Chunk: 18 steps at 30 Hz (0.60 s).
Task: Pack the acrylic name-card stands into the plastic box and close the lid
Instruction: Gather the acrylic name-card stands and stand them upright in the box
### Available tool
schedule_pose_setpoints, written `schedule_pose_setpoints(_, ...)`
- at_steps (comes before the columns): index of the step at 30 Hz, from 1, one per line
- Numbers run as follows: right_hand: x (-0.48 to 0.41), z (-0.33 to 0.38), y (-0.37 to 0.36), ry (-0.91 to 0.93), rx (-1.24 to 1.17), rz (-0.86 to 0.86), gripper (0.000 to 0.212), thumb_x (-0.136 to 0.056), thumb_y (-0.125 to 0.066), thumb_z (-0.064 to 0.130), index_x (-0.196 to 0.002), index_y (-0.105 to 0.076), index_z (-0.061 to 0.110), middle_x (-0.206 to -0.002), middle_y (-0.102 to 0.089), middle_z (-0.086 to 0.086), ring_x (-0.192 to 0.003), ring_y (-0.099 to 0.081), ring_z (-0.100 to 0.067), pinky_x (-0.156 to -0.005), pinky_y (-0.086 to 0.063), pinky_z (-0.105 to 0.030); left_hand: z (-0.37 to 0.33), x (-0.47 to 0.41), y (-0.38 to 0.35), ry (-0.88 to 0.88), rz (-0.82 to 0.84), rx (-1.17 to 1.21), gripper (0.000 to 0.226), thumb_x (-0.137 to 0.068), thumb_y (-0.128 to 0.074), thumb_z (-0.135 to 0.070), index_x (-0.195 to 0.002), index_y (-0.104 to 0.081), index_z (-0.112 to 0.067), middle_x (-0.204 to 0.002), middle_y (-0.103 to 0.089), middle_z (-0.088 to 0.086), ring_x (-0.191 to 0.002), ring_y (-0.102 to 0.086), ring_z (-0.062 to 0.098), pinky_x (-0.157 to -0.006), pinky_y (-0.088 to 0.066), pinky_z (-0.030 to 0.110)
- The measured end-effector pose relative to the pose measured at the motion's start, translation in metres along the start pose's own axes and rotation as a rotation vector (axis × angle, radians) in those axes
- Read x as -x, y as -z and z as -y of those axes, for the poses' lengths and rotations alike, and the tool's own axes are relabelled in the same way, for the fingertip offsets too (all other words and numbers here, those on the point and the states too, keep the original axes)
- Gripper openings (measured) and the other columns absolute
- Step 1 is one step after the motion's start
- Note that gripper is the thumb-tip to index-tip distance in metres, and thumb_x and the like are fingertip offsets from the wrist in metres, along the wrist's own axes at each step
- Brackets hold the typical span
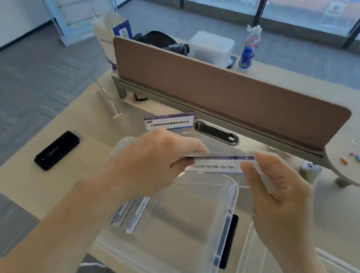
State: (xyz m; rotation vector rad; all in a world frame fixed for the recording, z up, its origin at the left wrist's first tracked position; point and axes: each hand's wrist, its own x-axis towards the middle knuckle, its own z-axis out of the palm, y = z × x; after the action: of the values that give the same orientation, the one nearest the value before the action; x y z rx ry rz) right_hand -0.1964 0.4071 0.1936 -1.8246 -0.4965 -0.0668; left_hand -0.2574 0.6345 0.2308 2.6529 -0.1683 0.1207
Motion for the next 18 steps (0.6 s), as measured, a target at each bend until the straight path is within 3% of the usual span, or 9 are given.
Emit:
schedule_pose_setpoints(2,0.008,0.008,-0.003,0.024,0.076,0.048,0.014,-0.096,-0.064,0.020,-0.106,-0.074,0.018,-0.101,-0.076,0.006,-0.098,-0.071,-0.016,-0.083,-0.057,-0.039,0.002,0.013,-0.008,0.028,0.019,0.085,0.022,-0.100,-0.059,-0.025,-0.117,-0.071,-0.033,-0.094,-0.077,-0.011,-0.085,-0.071,0.014,-0.074,-0.057,0.038)
schedule_pose_setpoints(5,0.022,0.012,-0.021,0.065,0.195,0.004,0.029,-0.093,-0.066,0.023,-0.121,-0.067,0.017,-0.125,-0.065,0.007,-0.122,-0.059,-0.007,-0.104,-0.047,-0.026,0.010,0.041,-0.017,0.112,-0.049,0.201,0.025,-0.100,-0.063,-0.020,-0.117,-0.074,-0.035,-0.097,-0.078,-0.019,-0.088,-0.072,0.005,-0.075,-0.058,0.030)
schedule_pose_setpoints(8,0.045,0.001,-0.055,-0.237,0.074,0.048,0.063,-0.089,-0.064,0.038,-0.146,-0.042,0.023,-0.143,-0.048,0.011,-0.133,-0.047,-0.001,-0.113,-0.039,-0.025,0.029,0.069,-0.036,0.337,-0.084,0.364,0.024,-0.099,-0.066,-0.018,-0.113,-0.076,-0.033,-0.101,-0.078,-0.021,-0.094,-0.073,-0.001,-0.076,-0.062,0.028)
schedule_pose_setpoints(9,0.054,-0.004,-0.070,-0.402,-0.023,0.099,0.068,-0.088,-0.062,0.043,-0.149,-0.035,0.029,-0.144,-0.047,0.014,-0.129,-0.050,0.002,-0.108,-0.044,-0.026,0.035,0.077,-0.045,0.405,-0.087,0.402,0.024,-0.098,-0.067,-0.017,-0.113,-0.076,-0.033,-0.101,-0.079,-0.020,-0.095,-0.073,-0.002,-0.078,-0.063,0.028)
schedule_pose_setpoints(11,0.068,-0.017,-0.099,-0.672,-0.191,0.199,0.066,-0.094,-0.058,0.041,-0.151,-0.026,0.039,-0.138,-0.049,0.019,-0.111,-0.058,0.013,-0.086,-0.053,-0.016,0.048,0.087,-0.065,0.498,-0.090,0.484,0.026,-0.097,-0.068,-0.015,-0.114,-0.077,-0.032,-0.102,-0.079,-0.019,-0.097,-0.073,-0.003,-0.084,-0.063,0.031)
schedule_pose_setpoints(13,0.079,-0.039,-0.126,-0.783,-0.247,0.223,0.064,-0.100,-0.055,0.033,-0.153,-0.021,0.043,-0.130,-0.053,0.022,-0.097,-0.062,0.018,-0.071,-0.053,-0.012,0.061,0.093,-0.084,0.570,-0.065,0.540,0.025,-0.097,-0.068,-0.015,-0.113,-0.077,-0.032,-0.101,-0.080,-0.018,-0.096,-0.074,-0.003,-0.087,-0.063,0.034)
schedule_pose_setpoints(15,0.084,-0.060,-0.147,-0.855,-0.257,0.207,0.062,-0.103,-0.051,0.029,-0.155,-0.019,0.040,-0.135,-0.055,0.014,-0.102,-0.064,0.007,-0.080,-0.053,-0.019,0.074,0.095,-0.102,0.636,-0.014,0.566,0.024,-0.098,-0.066,-0.017,-0.114,-0.077,-0.031,-0.100,-0.080,-0.016,-0.094,-0.075,-0.001,-0.087,-0.063,0.037)
schedule_pose_setpoints(18,0.085,-0.091,-0.168,-0.966,-0.229,0.200,0.061,-0.104,-0.050,0.028,-0.156,-0.021,0.036,-0.149,-0.049,0.002,-0.124,-0.058,-0.014,-0.104,-0.049,-0.042,0.093,0.095,-0.127,0.698,0.081,0.586,0.025,-0.100,-0.062,-0.017,-0.117,-0.077,-0.029,-0.103,-0.080,-0.014,-0.097,-0.075,0.002,-0.090,-0.062,0.040)
